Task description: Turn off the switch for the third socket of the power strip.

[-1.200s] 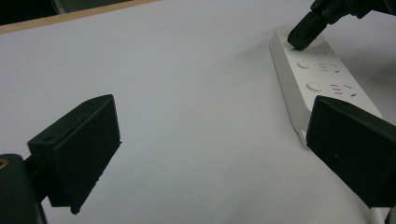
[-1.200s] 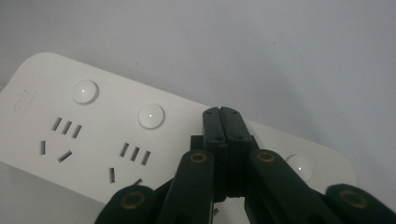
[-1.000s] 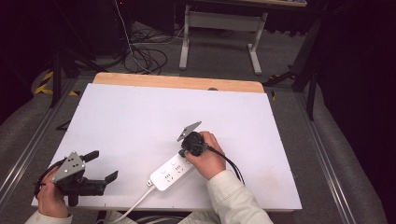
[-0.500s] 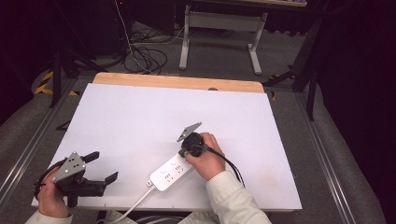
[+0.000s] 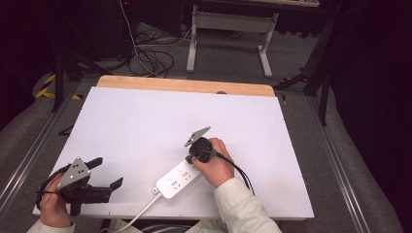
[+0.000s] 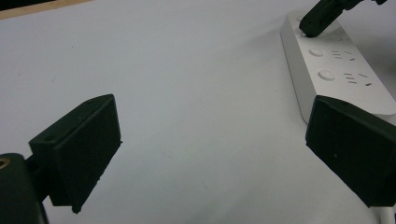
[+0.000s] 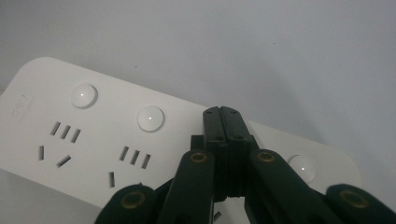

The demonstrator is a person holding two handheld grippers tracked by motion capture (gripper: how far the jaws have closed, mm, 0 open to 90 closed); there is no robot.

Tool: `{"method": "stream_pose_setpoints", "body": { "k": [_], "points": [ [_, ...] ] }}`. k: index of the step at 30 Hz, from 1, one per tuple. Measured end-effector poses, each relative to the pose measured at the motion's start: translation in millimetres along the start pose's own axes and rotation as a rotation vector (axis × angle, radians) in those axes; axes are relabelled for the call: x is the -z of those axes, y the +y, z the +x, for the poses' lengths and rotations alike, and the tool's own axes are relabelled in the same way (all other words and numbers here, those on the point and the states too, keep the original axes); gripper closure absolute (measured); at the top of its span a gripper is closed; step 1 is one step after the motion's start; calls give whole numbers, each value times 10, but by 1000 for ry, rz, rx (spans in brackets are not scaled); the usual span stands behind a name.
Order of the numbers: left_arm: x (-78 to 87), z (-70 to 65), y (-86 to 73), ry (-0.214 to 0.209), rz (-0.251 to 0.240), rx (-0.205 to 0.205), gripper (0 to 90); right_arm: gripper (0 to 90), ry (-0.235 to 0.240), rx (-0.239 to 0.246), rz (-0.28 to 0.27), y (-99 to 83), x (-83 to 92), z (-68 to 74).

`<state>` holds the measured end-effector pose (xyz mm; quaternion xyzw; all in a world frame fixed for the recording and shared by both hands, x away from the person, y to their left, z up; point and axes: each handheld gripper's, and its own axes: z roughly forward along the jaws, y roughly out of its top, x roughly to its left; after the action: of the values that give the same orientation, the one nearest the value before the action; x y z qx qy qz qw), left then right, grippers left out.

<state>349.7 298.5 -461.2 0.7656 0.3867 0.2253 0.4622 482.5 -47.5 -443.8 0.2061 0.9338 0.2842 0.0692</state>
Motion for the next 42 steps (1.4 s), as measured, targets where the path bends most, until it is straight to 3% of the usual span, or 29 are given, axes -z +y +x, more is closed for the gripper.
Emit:
{"method": "stream_pose_setpoints", "body": {
  "k": [4,13,22,36,38,39,40,41,42],
  "points": [
    [-8,-2,6,7,0,3,39,900,5,-2,0,0,5,-9],
    [-17,-6,-2,7,16,-9,32,850,-21,15,-133,-33,133,34],
    [-13,-24,9,-14,27,-23,32,841,-19,-10,-204,-64,303,38],
    [-17,-22,10,-14,37,-28,33,777,-31,-2,-253,-57,461,66],
    [-17,-22,10,-15,39,-27,33,752,-30,-1,-261,-59,476,71],
    [-19,-23,7,-17,42,-25,33,663,-33,-2,-274,-65,495,75],
    [-21,-21,4,-15,43,-28,33,663,-33,-2,-274,-65,495,75],
    [-20,-19,2,-19,49,-32,34,533,-47,-12,-285,-73,514,82],
    [-19,-20,-2,-24,50,-34,34,533,-47,-12,-285,-73,514,82]
  ]
}}
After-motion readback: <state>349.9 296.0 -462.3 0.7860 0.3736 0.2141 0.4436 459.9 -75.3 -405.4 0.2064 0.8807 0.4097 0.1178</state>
